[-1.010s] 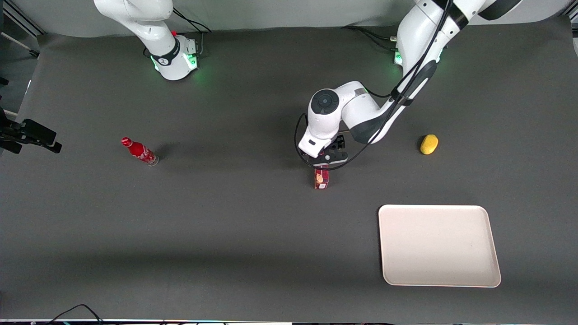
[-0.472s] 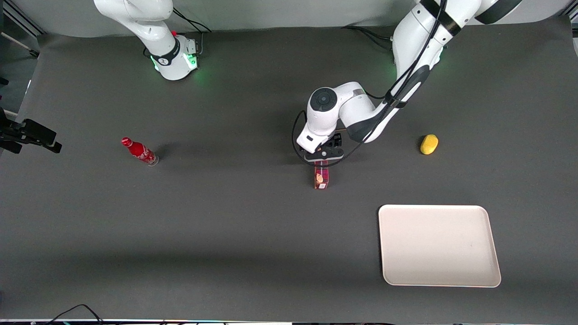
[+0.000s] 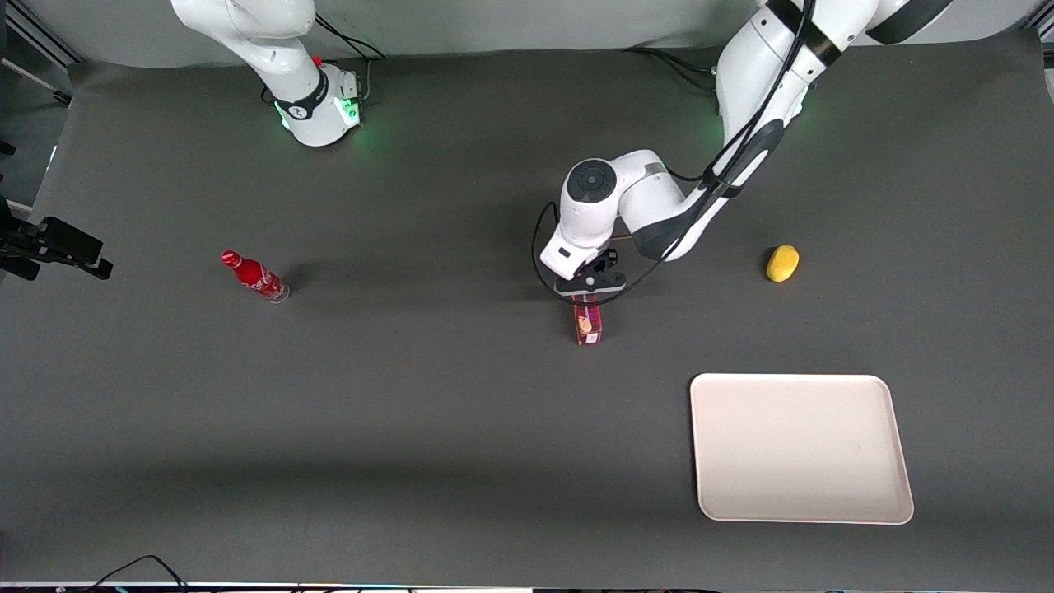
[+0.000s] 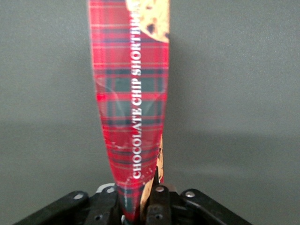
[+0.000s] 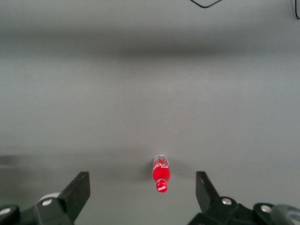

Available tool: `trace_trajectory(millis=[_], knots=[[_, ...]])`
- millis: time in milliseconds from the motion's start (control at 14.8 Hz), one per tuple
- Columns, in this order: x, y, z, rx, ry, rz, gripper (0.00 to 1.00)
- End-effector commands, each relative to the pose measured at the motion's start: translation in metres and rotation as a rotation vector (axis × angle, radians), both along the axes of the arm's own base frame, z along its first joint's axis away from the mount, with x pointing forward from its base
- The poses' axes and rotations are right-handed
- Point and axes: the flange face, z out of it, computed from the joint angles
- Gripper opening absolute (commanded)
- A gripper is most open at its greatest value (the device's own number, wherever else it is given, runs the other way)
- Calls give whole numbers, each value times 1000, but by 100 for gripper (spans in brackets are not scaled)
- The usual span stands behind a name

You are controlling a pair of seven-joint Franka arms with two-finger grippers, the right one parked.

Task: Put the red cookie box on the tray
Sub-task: 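Lower the left gripper and close it on the cookie box, then lift the cookie box and carry it over the white tray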

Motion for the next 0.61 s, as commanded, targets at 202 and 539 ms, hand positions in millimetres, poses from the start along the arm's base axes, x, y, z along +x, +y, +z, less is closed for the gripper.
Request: trace_trajectory(millis=[202,539], knots=[[46,23,71,77,-86,15,0],[77,31,216,111,-13,35,0]])
